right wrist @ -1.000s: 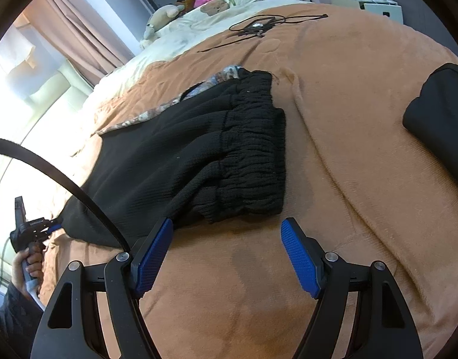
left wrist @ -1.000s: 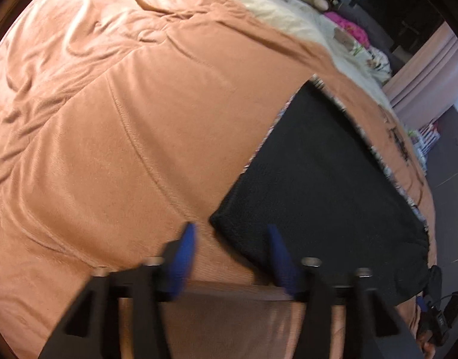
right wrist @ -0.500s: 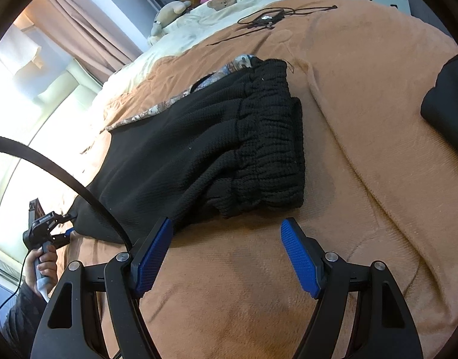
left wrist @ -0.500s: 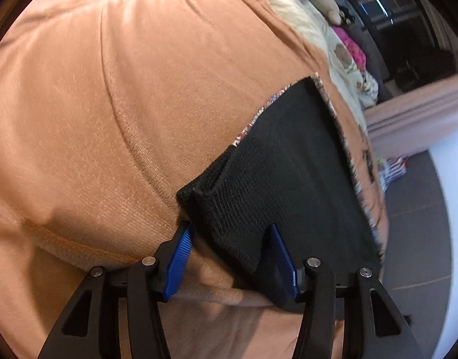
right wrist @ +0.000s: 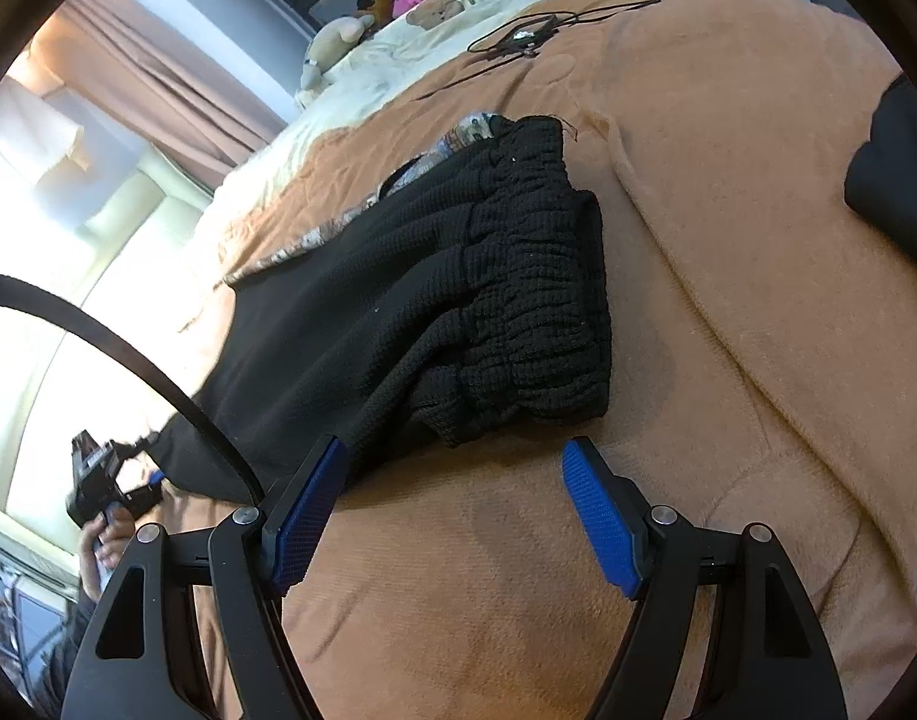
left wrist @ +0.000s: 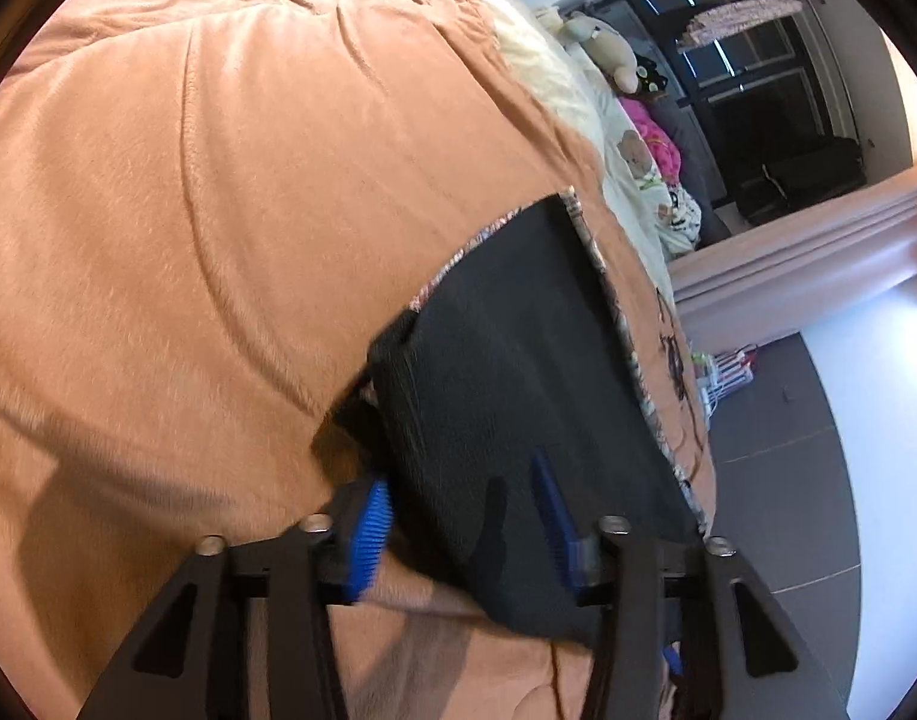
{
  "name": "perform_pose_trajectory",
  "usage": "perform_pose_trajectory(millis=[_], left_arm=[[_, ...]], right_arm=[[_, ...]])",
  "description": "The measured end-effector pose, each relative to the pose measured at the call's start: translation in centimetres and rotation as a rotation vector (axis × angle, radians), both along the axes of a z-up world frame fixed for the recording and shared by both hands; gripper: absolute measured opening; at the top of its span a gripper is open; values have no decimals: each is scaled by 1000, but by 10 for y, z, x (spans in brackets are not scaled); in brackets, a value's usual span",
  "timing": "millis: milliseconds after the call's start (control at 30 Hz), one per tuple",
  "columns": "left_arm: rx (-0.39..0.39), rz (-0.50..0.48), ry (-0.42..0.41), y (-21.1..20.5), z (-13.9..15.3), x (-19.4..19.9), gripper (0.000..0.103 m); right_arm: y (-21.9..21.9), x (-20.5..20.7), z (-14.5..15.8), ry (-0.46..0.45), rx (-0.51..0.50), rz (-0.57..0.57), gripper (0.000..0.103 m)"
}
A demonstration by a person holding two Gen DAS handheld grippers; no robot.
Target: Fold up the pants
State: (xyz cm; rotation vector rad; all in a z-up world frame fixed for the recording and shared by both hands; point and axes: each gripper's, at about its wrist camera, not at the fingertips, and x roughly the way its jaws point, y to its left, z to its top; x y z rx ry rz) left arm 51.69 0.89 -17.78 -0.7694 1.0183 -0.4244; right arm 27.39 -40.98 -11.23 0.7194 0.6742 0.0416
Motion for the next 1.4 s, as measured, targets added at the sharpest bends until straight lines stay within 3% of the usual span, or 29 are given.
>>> perform_pose_trajectory(millis=[133, 333, 400, 433, 467, 533, 600, 700, 1000, 1400], left_arm=[[63, -1, 35, -8, -12, 1, 42], [78, 45, 32, -9, -20, 13, 37], [86, 57, 32, -9, -21, 17, 26], [90, 58, 31, -10, -21, 17, 15], [89, 55, 25, -9, -19, 18, 8], [108, 60, 4, -10, -13, 16, 6], [133, 68, -22, -10, -3, 14, 6], [147, 85, -45, -10, 15, 9, 5], [159, 117, -90, 8, 64, -24, 5], [123, 183, -80, 70, 82, -125, 5]], right_arm=[[2, 8, -5, 4, 41, 14, 74], [-2, 31, -9, 14, 65, -14, 74], [-6, 38, -10, 9, 86, -36, 74], [-10, 42, -10, 3, 104, -52, 73], [-10, 44, -12, 0, 113, -61, 71], [-14, 49, -14, 0, 128, -89, 64], [-15, 52, -15, 1, 124, -104, 33], [-13, 50, -9, -14, 120, -123, 22], [17, 27, 32, -45, 39, -64, 19], [46, -7, 51, 14, 27, 21, 19]])
